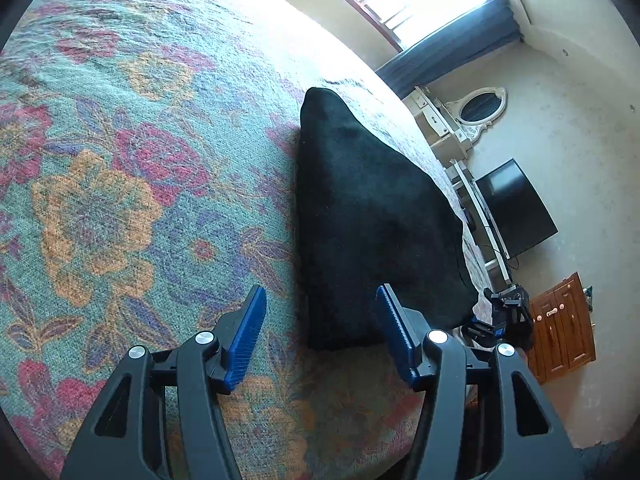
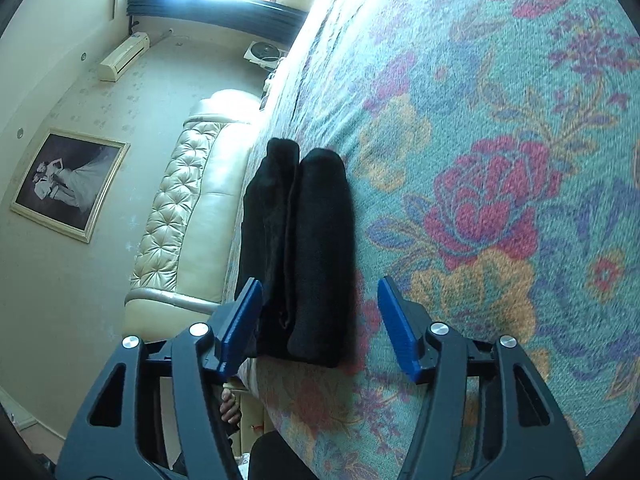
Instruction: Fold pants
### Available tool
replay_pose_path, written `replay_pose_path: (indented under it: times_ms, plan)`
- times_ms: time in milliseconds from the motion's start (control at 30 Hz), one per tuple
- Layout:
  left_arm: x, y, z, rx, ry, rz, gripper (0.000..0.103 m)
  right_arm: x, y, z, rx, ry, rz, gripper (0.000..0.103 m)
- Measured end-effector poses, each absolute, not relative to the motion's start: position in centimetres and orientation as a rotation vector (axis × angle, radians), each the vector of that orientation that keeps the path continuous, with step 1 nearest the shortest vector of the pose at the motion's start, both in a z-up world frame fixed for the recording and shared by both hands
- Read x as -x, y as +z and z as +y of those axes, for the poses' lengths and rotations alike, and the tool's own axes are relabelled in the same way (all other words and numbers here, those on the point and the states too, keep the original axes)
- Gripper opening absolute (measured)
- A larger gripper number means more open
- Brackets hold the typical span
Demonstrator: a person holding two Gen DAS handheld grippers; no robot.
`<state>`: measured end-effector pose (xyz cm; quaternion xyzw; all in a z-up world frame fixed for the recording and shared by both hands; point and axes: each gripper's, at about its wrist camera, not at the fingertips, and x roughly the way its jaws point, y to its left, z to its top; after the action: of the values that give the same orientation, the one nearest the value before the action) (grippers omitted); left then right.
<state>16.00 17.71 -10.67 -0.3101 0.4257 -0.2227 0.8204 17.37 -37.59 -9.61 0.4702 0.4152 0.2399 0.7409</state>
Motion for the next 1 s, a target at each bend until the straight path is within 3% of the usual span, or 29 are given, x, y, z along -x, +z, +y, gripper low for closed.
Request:
replay_pose_path:
  times_ms: [233, 367, 400, 567, 800, 833, 867, 900, 967, 1000]
  plan:
    - [-16.5, -10.1, 17.0, 0.629, -0.427, 0.877, 0.065, -23.5, -5.9, -35.0, -0.959, 0.581, 0.804, 0.063]
    - [-19.4, -8.9, 17.0, 0.610, -0.409, 0.855, 0.067, -26.6, -5.4, -33.6, -0.875, 0.487, 0.836, 0.062]
    - [-20.5, -8.8, 17.1, 0.601, -0.405, 0.858, 0.072, -27.0, -5.6, -33.6, -0.876, 0.450, 0.854, 0.062]
    - [-26.6, -10.8, 17.2, 0.676, -0.458, 0.955, 0.072, -28.7, -8.8, -33.8, -0.989, 0.483, 0.947, 0.066]
    - [-32.7, -10.7, 15.3, 0.624, -0.455, 0.989, 0.075, -30.9, -10.0, -33.4, -1.054, 0.517, 0.913, 0.072]
    - [-32.9, -10.6, 15.2, 0.627, -0.452, 0.991, 0.077, -31.2, -9.9, -33.3, -1.040, 0.510, 0.914, 0.070]
    - [-33.4, -10.7, 15.1, 0.634, -0.452, 0.994, 0.077, -31.3, -10.0, -33.2, -1.008, 0.494, 0.927, 0.058]
    - [-33.7, -10.8, 15.0, 0.636, -0.450, 0.994, 0.077, -31.7, -10.2, -32.9, -0.976, 0.482, 0.953, 0.037]
    - [-33.9, -10.9, 14.8, 0.624, -0.433, 0.987, 0.076, -31.8, -11.0, -32.8, -0.956, 0.471, 0.973, 0.028]
    - [-33.8, -10.9, 14.6, 0.600, -0.416, 0.990, 0.070, -31.8, -11.3, -32.9, -0.966, 0.479, 0.964, 0.026]
